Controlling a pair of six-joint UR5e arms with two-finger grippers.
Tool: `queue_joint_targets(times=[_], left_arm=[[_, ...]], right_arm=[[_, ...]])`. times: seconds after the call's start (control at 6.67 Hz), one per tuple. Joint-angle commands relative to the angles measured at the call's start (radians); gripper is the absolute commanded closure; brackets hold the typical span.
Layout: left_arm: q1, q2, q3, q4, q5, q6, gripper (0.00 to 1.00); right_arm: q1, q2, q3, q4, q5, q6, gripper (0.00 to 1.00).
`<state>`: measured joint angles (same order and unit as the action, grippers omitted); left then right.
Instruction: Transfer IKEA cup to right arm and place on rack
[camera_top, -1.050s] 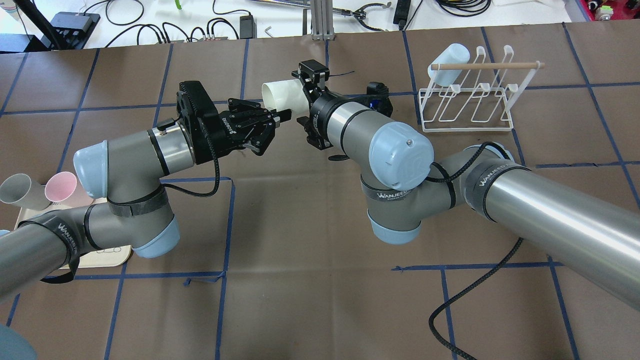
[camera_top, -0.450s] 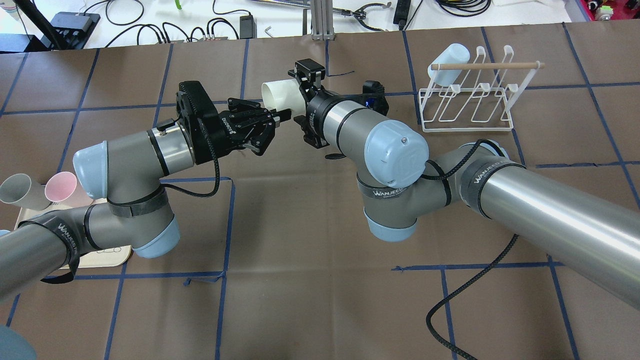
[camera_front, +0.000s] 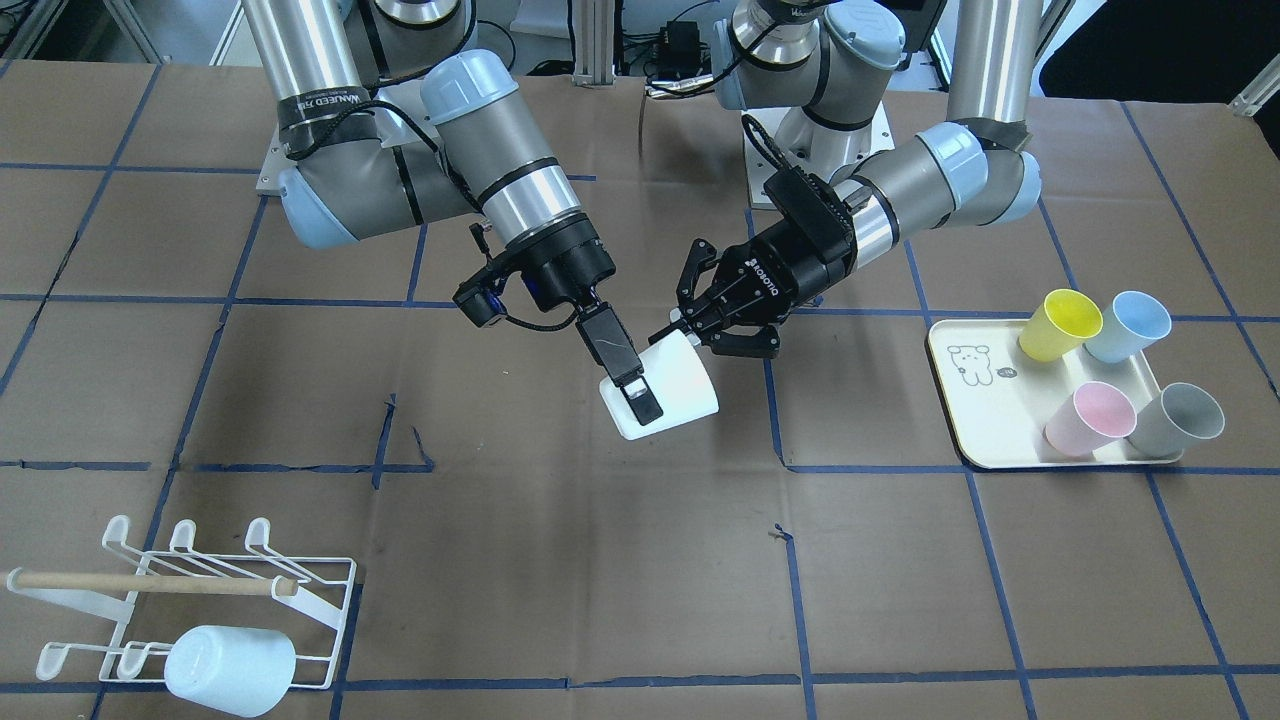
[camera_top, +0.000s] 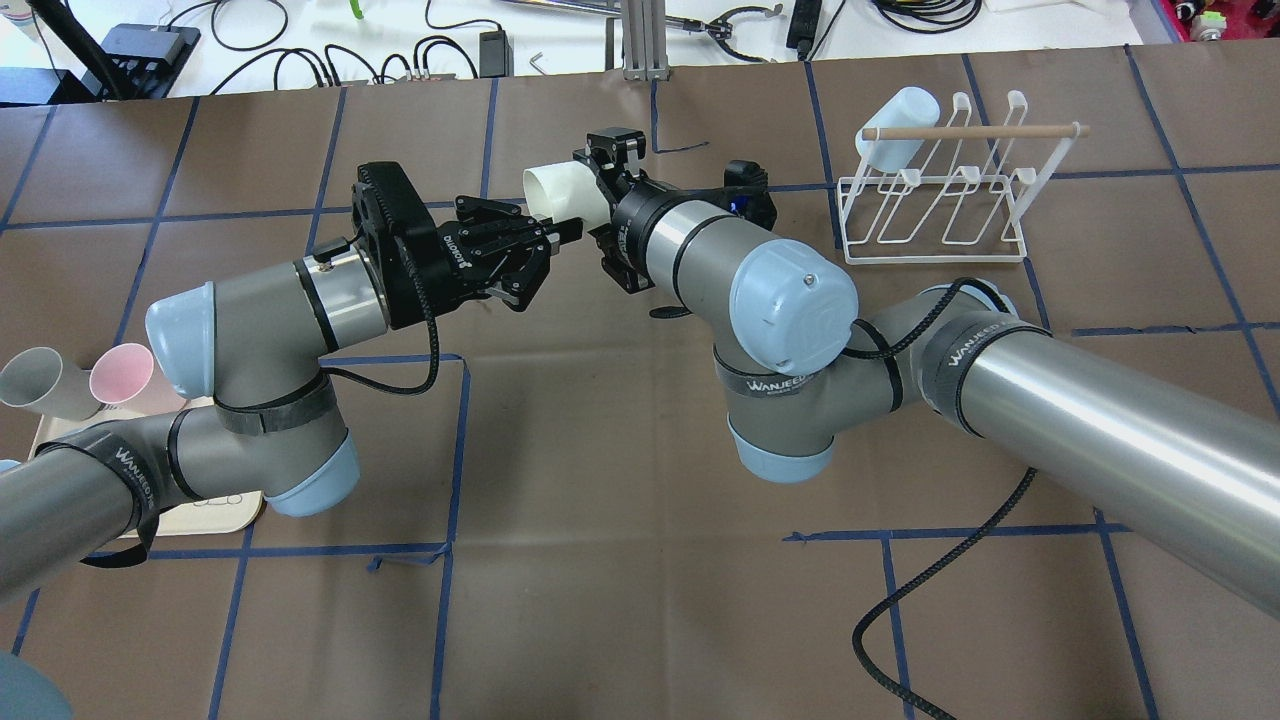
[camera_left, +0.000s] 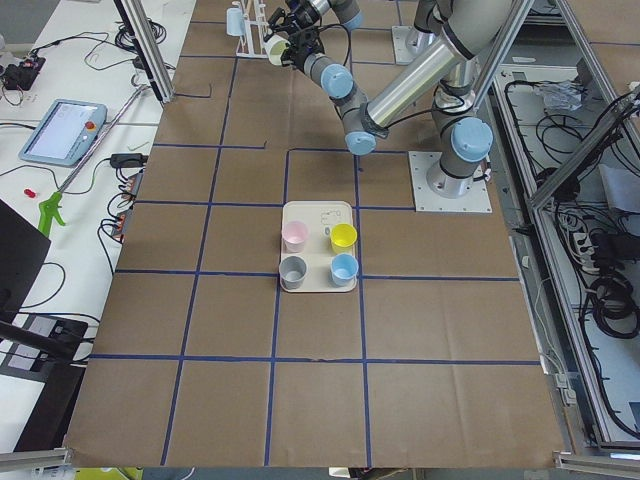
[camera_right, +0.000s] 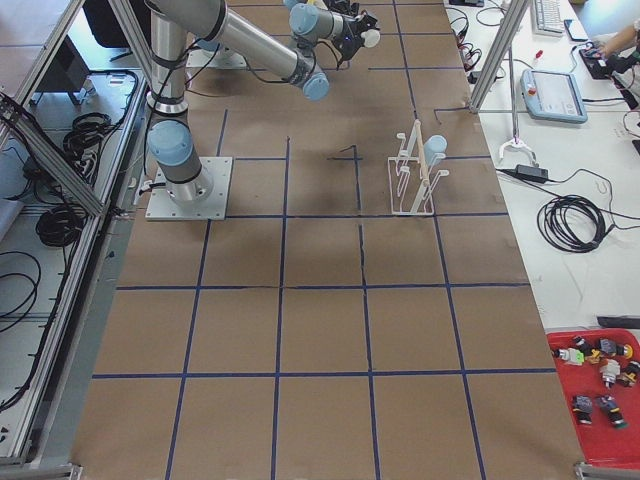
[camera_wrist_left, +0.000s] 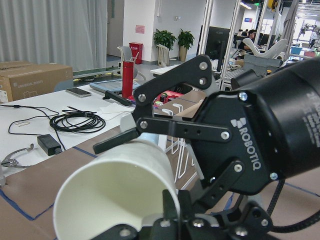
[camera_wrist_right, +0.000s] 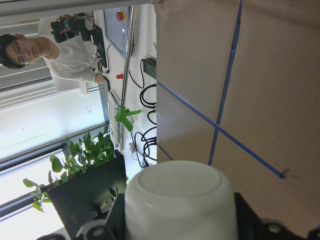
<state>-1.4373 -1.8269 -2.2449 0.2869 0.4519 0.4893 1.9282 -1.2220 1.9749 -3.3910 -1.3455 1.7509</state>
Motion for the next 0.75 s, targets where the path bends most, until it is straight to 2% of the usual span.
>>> queue_joint_targets(times=[0.0,0.15,0.3,0.45,0.6], left_arm=[[0.0,0.0,0.004,0.0,0.002,0.0,0.65],[0.0,0.0,0.01,0.0,0.002,-0.002,0.29],[0.001,0.0,0.01,0.0,0.001,-0.024,0.05],[0.002,0.006,0.014,0.003,-0.004,-0.084,0.01],[0.015,0.014,0.016,0.003,-0.009,-0.089,0.01]], right_arm=[[0.0,-0.001,0.004,-0.001,0.009,-0.008,0.66],[0.0,-0.002,0.004,-0.001,0.009,-0.008,0.69],[0.0,-0.004,0.004,-0.001,0.009,-0.008,0.69],[0.0,-0.004,0.004,-0.002,0.009,-0.008,0.69],[0.0,-0.002,0.004,-0.002,0.008,-0.008,0.7]])
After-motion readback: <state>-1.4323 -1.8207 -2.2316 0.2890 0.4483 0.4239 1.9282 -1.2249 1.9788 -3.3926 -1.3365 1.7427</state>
